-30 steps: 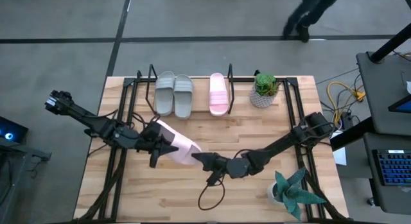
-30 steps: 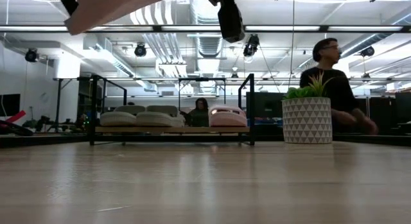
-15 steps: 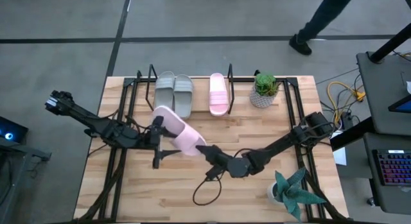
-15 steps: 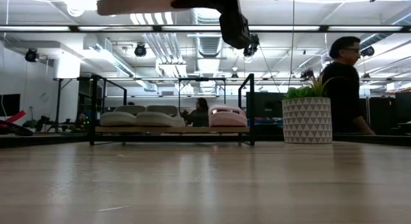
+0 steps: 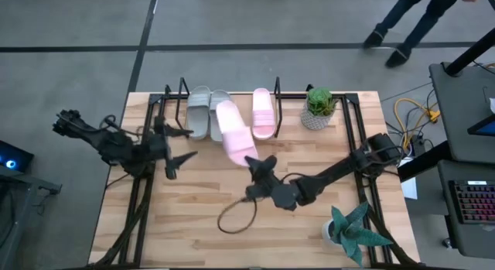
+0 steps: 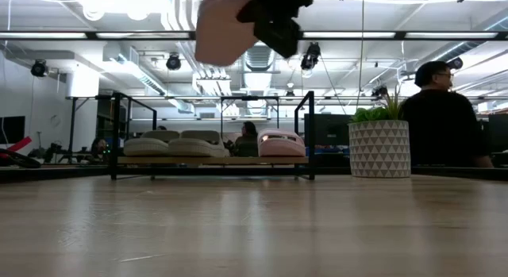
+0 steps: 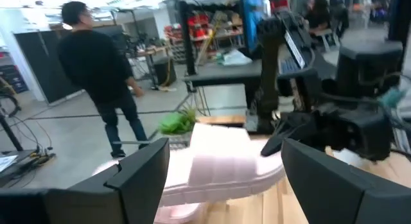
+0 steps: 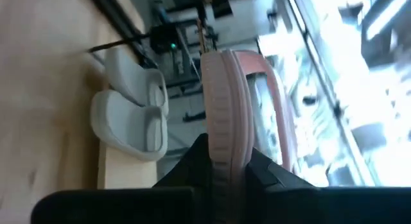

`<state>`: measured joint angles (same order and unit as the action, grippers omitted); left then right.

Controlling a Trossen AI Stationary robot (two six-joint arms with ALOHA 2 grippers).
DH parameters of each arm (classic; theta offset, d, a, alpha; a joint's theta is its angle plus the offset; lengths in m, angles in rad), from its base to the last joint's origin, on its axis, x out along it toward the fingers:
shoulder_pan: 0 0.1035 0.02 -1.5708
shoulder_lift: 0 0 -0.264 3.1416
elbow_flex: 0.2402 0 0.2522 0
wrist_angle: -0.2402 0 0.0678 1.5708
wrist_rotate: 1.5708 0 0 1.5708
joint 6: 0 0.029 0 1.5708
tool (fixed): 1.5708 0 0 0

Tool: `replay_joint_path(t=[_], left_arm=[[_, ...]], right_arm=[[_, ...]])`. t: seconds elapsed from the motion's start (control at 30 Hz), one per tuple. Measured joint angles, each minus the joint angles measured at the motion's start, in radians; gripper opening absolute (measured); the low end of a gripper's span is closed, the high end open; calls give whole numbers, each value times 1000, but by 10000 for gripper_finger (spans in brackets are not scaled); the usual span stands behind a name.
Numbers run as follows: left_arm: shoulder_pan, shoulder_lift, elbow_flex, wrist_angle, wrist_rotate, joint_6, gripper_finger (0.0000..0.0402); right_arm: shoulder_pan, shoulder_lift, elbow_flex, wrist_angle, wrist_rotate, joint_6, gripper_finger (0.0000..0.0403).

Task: Pick and place slides into the shelf
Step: Put the pink slipper on the shelf

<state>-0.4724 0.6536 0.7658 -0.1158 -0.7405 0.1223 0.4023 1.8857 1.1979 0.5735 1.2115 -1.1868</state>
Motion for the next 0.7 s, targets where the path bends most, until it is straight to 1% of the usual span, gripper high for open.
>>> replay_joint_path(t=[0.17,0.23,0.3,0.37,0.43,0.5,0.57,0.7], left_arm=[[0,-63,-3,-12,-15,0,283],[0,-72,-3,-34,-22,-2,283],[0,-75,-3,-70,-31,-4,283],[0,-77,-6,-97,-51,-11,283],[1,-80,-14,-113,-60,-12,283],[1,-86,-25,-112,-62,-12,283],[1,-89,-34,-111,-62,-13,283],[1,-90,-39,-112,-61,-13,283]], right_arm=[[-56,0,48,-3,16,188,28],[-84,0,75,-49,43,245,28],[-117,0,102,-137,49,339,28],[-151,0,130,-270,14,468,28],[-185,0,161,-430,-68,613,28],[-217,0,181,-551,-143,750,28],[-241,0,182,-607,-158,823,28],[-274,0,155,-604,-156,840,28]])
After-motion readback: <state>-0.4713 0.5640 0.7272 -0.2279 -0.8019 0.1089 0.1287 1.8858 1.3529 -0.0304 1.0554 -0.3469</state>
